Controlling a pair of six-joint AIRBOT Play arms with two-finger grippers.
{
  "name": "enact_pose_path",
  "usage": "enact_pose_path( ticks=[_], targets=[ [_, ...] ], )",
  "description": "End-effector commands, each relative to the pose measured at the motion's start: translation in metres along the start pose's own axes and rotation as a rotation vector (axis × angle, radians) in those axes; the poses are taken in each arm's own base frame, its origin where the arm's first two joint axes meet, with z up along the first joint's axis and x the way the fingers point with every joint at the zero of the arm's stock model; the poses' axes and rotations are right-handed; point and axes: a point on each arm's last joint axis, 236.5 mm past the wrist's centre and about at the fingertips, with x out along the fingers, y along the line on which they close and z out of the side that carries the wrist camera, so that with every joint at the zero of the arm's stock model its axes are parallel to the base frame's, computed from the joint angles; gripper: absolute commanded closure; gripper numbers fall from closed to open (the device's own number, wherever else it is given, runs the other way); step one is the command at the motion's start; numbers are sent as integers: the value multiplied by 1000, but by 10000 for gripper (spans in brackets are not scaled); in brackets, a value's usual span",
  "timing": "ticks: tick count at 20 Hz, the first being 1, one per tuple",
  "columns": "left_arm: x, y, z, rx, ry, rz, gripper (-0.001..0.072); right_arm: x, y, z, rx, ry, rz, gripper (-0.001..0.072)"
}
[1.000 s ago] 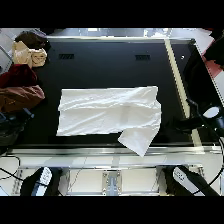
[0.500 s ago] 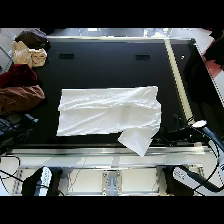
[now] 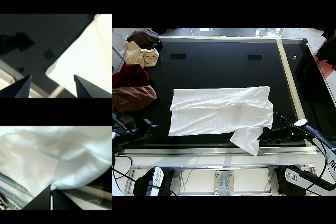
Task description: Fold the shirts.
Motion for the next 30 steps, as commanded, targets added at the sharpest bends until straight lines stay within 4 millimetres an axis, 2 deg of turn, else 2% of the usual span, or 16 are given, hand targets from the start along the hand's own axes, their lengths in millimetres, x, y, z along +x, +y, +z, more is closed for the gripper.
enact_pose_path(
  ticks=[1, 3, 4, 7, 9, 11, 13, 15, 17, 18, 19, 20, 24, 28, 30],
  targets=[
    [24, 4, -49, -95, 162, -43, 142, -3, 23, -3, -41, -4, 66, 698],
    [37, 11, -71, -140, 211, -50, 142, -7, 27, -3, -62, -17, 66, 698],
    [43, 10, -74, -157, 208, -70, 142, -8, 28, -2, -70, -26, 64, 698],
    [52, -5, -62, -202, 149, -160, 144, -10, 29, -2, -77, -33, 63, 698],
    [58, -6, -59, -207, 152, -172, 156, -10, 29, -2, -76, -33, 64, 698],
    [63, -12, -53, -230, 149, -208, 225, -10, 29, -2, -76, -31, 65, 698],
    [67, -23, -49, -236, 152, -268, 245, -10, 30, -3, -76, -28, 66, 698],
    [75, -19, -53, -244, 180, -255, 353, -10, 30, -3, -72, -28, 68, 698],
    [81, -14, -58, -254, 208, -243, 353, -10, 34, -2, -66, -32, 85, 698],
    [82, -13, -59, -261, 215, -241, 383, -11, 37, -1, -64, -38, 94, 699],
    [81, -17, -57, -251, 210, -257, 551, -13, 40, 0, -67, -47, 102, 699],
    [78, -26, -52, -217, 192, -298, 691, -16, 44, 0, -80, -59, 107, 700],
    [49, -63, -25, -94, 109, -420, 697, -53, 69, 10, -186, -160, 70, 700],
    [-14, -112, -14, 116, 40, -540, 698, -106, 113, 7, -315, -269, 44, 700],
    [-43, -128, -12, 204, -30, -572, 699, -130, 129, 4, -362, -341, 20, 701]
  ],
)
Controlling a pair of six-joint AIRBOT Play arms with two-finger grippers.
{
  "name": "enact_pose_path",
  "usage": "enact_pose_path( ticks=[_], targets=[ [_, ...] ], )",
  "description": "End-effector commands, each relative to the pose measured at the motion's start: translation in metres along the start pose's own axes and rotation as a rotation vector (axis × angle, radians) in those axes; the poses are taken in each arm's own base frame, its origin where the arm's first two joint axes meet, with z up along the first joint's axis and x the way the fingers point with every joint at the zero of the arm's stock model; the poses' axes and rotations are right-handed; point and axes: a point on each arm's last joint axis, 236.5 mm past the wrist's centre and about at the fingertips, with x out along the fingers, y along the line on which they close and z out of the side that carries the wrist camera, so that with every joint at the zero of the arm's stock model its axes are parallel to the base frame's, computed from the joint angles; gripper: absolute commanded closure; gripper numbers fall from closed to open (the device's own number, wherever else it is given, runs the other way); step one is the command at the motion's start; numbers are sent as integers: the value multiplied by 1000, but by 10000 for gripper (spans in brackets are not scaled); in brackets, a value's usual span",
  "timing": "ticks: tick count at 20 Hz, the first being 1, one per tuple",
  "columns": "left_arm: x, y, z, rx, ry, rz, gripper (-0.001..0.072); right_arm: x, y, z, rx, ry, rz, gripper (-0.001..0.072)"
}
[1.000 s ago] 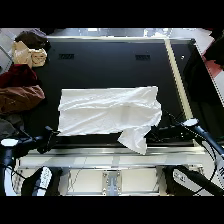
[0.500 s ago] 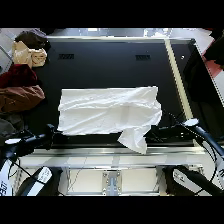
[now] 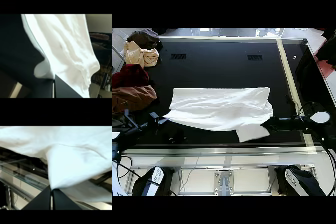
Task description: Fold the shirts.
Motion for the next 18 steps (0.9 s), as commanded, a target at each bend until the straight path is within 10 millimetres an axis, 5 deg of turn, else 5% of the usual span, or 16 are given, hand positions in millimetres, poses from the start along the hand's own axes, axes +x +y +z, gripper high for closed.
enact_pose_path(
  ticks=[1, 4, 8, 13, 18],
  targets=[
    [-26, -47, -2, 150, -35, -60, 699, -37, 26, 10, -74, -90, -50, 701],
    [-25, -21, -12, 174, 7, 60, 700, -38, 19, 17, -67, -103, -77, 702],
    [0, -27, 2, 245, -14, 84, 701, -26, -3, 62, -9, -208, -98, 702],
    [59, -34, 66, 377, 13, 217, 701, -15, -44, 132, 17, -304, -170, 702],
    [139, -49, 99, 444, 126, 243, 701, 38, -60, 187, -20, -249, -181, 702]
  ],
)
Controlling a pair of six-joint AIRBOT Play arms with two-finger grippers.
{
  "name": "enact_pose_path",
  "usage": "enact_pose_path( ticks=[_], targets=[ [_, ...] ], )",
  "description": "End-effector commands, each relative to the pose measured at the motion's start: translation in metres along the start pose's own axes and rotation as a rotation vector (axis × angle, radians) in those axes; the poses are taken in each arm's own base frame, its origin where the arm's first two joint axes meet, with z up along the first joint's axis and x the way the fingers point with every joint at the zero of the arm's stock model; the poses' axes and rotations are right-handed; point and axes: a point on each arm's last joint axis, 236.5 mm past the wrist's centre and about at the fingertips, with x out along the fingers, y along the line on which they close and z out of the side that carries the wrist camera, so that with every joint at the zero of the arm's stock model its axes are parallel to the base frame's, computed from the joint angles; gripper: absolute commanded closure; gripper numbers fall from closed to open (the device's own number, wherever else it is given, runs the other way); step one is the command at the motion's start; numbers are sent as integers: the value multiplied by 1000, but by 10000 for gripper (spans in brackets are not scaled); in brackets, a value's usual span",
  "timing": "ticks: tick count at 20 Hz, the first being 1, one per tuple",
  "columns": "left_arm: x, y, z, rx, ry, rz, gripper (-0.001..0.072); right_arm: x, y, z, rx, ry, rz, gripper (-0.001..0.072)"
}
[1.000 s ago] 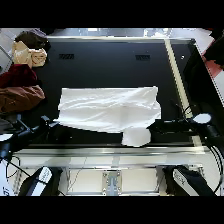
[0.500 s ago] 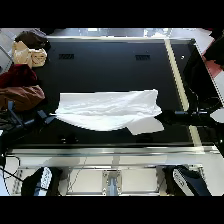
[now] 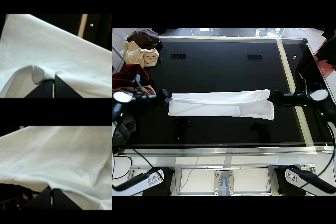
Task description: Fold the shirts.
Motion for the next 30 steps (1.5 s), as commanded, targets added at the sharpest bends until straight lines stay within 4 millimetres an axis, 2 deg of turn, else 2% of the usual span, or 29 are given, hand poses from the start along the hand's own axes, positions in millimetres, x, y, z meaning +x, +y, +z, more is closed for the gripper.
enact_pose_path(
  ticks=[1, 2, 4, 8, 10, 13, 14, 15, 16, 18, 20, 21, 23, 25, 26, 27, 28, 30],
  targets=[
    [52, -7, 28, 57, 43, 23, 701, 54, -6, 33, -40, -1, -20, 702],
    [62, -1, 30, 55, 58, 47, 700, 70, -8, 38, -49, 6, -27, 702],
    [73, 22, 27, 65, 90, 138, 700, 94, -20, 46, -38, 18, -45, 702],
    [68, 60, 26, 122, 109, 295, 700, 118, -47, 57, 11, -14, -97, 703],
    [66, 65, 26, 138, 110, 317, 700, 121, -59, 61, 39, -37, -134, 702],
    [68, 61, 26, 138, 108, 308, 695, 121, -60, 64, 42, -50, -140, 699],
    [70, 55, 26, 124, 104, 288, 591, 121, -58, 64, 46, -50, -133, 676],
    [70, 46, 28, 123, 94, 260, 338, 120, -53, 65, 52, -56, -121, 495],
    [68, 34, 35, 131, 76, 226, 185, 115, -46, 69, 43, -58, -109, 338],
    [50, 12, 63, 156, -3, 191, 182, 90, -24, 84, -35, -53, -86, 323],
    [15, -14, 98, 191, -115, 164, 183, 41, -10, 108, -172, -78, -134, 324],
    [-7, -31, 114, 230, -182, 149, 183, 9, -12, 120, -243, -102, -198, 324],
    [-45, -70, 133, 367, -308, 117, 183, -51, -21, 138, -303, -178, -309, 324],
    [-74, -120, 138, 504, -421, 70, 184, -90, -35, 150, -241, -256, -352, 322],
    [-80, -144, 135, 556, -445, 42, 184, -98, -45, 152, -170, -277, -348, 312],
    [-80, -164, 128, 598, -442, 21, 184, -97, -56, 152, -78, -284, -325, 268],
    [-76, -178, 121, 647, -433, 16, 184, -91, -66, 148, -1, -264, -289, 260],
    [-60, -200, 104, 722, -396, 8, 184, -61, -85, 122, 130, -119, -176, 262]
  ],
)
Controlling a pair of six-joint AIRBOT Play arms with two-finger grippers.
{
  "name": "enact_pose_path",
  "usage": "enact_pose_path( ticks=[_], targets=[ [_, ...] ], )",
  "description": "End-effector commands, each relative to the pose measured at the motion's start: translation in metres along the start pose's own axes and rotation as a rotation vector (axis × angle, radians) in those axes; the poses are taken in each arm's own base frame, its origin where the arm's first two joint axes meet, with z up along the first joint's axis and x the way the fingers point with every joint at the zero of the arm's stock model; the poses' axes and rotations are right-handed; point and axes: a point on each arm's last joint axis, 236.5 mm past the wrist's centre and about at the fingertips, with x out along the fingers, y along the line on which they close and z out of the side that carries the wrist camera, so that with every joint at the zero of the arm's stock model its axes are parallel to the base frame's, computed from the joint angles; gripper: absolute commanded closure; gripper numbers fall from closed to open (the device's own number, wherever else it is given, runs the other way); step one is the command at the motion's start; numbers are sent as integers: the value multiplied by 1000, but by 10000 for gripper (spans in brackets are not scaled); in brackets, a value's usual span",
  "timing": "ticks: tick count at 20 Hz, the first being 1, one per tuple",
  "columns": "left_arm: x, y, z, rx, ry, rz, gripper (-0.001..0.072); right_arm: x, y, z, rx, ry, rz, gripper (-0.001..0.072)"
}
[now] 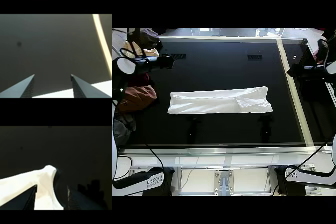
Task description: Fold the shirts.
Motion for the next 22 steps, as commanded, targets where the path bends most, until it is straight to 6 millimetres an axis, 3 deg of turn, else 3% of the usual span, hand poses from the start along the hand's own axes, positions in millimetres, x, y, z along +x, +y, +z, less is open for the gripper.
enact_pose_path(
  ticks=[1, 3, 4, 5, 10, 15, 22],
  targets=[
    [4, -52, 10, 138, -15, -49, 184, 21, -11, -43, 180, 211, 159, 263],
    [19, -66, 1, 153, 34, -61, 184, 41, -4, -74, 219, 349, 330, 261],
    [27, -70, -6, 160, 73, -65, 184, 51, -2, -83, 250, 390, 396, 211],
    [35, -74, -14, 167, 121, -71, 183, 63, -4, -90, 289, 416, 426, 83],
    [68, -86, -45, 178, 223, -99, 184, 110, -23, -132, 359, 531, 457, 70],
    [81, -95, -62, 187, 263, -114, 184, 126, -26, -138, 346, 525, 445, 86],
    [90, -94, -86, 186, 338, -121, 184, 143, -1, -149, 265, 544, 421, 96]
  ],
)
